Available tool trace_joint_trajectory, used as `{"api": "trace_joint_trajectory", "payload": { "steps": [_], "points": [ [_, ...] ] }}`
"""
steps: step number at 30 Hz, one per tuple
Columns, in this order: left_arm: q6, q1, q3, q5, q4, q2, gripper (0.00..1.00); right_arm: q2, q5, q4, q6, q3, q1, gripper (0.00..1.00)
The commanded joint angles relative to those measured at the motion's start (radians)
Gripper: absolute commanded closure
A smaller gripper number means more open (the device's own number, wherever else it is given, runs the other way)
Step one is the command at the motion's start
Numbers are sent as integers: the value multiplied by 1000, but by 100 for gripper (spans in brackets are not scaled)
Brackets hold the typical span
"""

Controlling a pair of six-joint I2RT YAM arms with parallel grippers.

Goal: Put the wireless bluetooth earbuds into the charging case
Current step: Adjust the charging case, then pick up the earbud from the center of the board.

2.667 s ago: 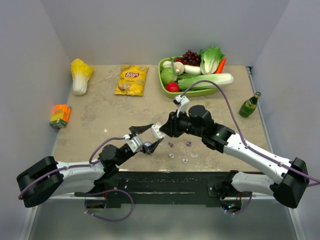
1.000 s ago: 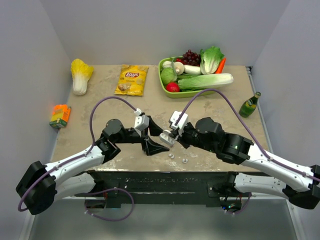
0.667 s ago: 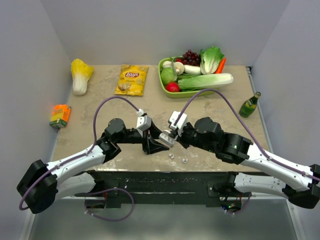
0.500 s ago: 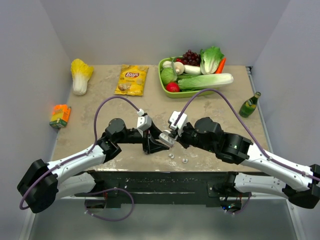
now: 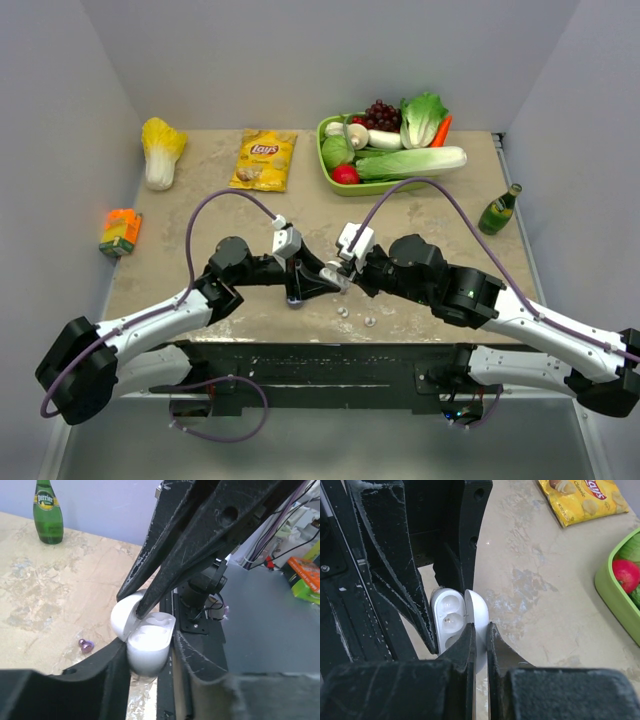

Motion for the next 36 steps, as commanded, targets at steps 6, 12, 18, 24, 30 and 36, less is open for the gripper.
{"api": "trace_joint_trajectory", "payload": {
  "steps": [6, 12, 18, 24, 30, 36],
  "points": [
    [-15, 4, -22, -19, 103, 8, 100, -3, 6, 32, -2, 35, 6, 100],
    [-50, 3, -61, -47, 186, 8, 100, -29, 36, 77, 79, 24, 5, 100],
    [-95, 1, -144, -96, 310, -12, 100, -53, 173, 127, 197, 26, 3, 53],
    [-99, 1, -239, -208, 405, -82, 100, -102, 253, 201, 299, -11, -20, 39],
    [-87, 0, -337, -294, 504, -171, 100, -103, 372, 169, 427, -90, -59, 33],
    [-84, -13, -446, -424, 539, -282, 100, -135, 146, 176, 607, -297, -311, 31]
  ]
}}
